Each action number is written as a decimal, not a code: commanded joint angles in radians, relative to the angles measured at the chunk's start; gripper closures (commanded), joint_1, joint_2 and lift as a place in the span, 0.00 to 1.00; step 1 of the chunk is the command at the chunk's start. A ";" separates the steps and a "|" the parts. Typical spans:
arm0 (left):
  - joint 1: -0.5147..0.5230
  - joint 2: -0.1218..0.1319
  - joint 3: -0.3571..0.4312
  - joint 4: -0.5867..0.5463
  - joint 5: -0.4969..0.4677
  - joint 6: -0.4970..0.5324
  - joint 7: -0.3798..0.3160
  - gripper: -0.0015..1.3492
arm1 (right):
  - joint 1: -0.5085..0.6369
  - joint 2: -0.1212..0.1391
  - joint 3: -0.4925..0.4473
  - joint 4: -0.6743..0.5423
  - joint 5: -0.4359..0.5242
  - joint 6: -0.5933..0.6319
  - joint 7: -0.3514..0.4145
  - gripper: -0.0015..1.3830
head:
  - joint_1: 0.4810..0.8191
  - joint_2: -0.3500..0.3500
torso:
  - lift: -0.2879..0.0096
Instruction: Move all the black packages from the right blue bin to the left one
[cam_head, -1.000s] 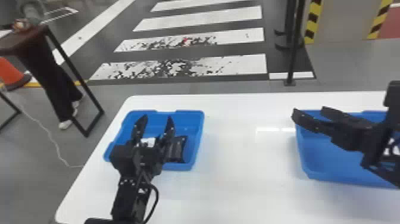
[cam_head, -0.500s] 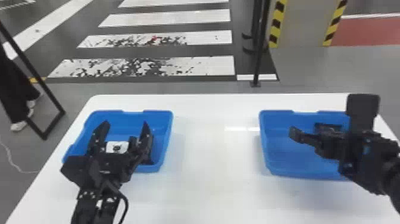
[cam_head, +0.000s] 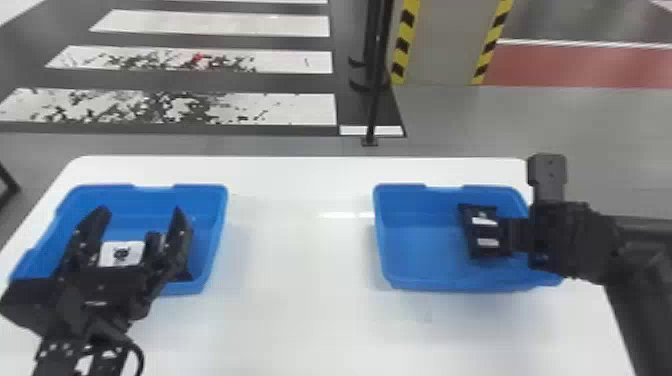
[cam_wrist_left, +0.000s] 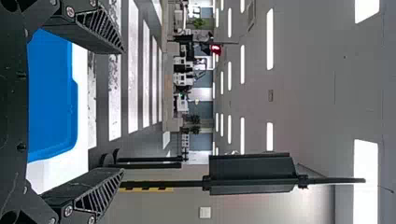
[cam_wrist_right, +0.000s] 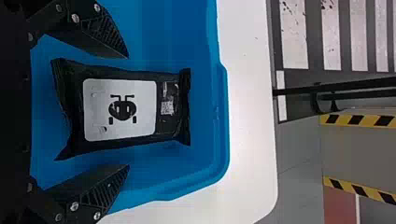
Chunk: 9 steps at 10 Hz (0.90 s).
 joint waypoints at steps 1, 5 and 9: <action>0.005 0.000 0.003 0.000 0.001 -0.006 -0.002 0.11 | -0.030 -0.003 -0.001 0.061 0.006 0.004 0.006 0.14 | 0.63 0.41 | 0.50; 0.005 0.002 0.003 0.000 -0.003 -0.009 -0.003 0.11 | -0.052 -0.004 0.007 0.098 -0.041 0.006 0.029 0.42 | 0.63 0.40 | 0.50; 0.012 0.002 0.007 0.000 -0.007 -0.021 -0.005 0.11 | -0.064 -0.003 0.039 0.086 -0.075 0.048 0.023 0.78 | 0.63 0.44 | 0.50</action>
